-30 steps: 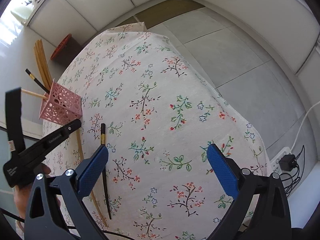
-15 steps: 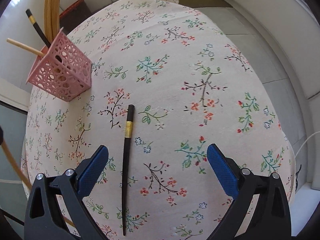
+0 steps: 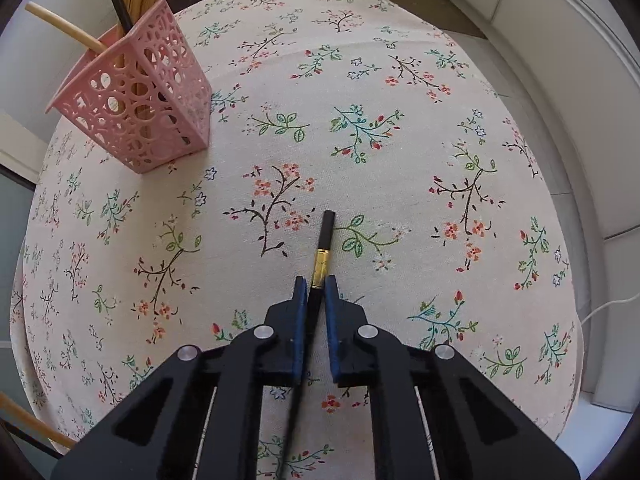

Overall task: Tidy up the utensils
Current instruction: 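Carry the chopstick with the left gripper while the right gripper grasps a black-tipped chopstick, then grasp the last wooden chopstick on the cloth with the left gripper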

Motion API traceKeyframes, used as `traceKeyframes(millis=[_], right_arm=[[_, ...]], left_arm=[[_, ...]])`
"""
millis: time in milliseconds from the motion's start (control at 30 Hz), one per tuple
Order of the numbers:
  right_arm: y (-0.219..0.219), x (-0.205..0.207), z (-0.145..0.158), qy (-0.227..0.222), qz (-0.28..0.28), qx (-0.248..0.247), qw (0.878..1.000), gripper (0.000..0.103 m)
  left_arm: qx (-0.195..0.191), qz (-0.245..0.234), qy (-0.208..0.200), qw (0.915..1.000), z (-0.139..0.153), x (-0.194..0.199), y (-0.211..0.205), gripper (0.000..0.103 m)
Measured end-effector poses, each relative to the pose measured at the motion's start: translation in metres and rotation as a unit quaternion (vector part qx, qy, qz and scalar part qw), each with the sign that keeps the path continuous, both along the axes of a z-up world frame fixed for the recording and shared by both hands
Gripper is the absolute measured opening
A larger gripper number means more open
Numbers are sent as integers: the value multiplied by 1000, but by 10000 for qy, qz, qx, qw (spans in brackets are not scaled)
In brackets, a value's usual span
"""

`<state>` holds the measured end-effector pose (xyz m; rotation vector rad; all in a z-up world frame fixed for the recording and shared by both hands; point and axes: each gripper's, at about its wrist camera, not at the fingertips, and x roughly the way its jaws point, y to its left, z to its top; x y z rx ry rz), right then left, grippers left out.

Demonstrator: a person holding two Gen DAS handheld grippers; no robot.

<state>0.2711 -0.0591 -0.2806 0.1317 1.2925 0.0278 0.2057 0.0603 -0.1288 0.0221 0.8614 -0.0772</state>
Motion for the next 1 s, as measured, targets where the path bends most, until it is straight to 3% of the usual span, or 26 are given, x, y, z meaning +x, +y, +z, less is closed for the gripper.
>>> traceKeyframes(millis=[100,400,600,667,767,867,900,1000], right_arm=[[-7,-13,13,-168,-46,302,9994,7],[-36,-68,107,-1511,133,763,9855,7],[-59,-93,144,-1874,200,941,9776,7],[-64,-95,152,-1930,211,1022,9756,7],[-66,-96,156,-1990,227,1123,9733,7],[-65,-95,154,-1990,200,1187,9726,7],[-65,-93,152,-1959,200,1204,9730,7],[-66,-89,144,-1832,192,1235,9751,7]], left_arm=[[-37,7,-72,10000,7,-5,4,7],[-317,-57,-393,9987,38,-22,17,7],[-470,-84,-416,9980,52,-21,20,8],[-571,47,-37,9983,40,-7,29,9],[-751,413,947,9918,-13,34,55,28],[-1162,981,1903,9699,-82,72,84,27],[-1204,1076,2094,9644,-99,80,87,28],[-1095,1255,2310,9586,-131,95,84,29]])
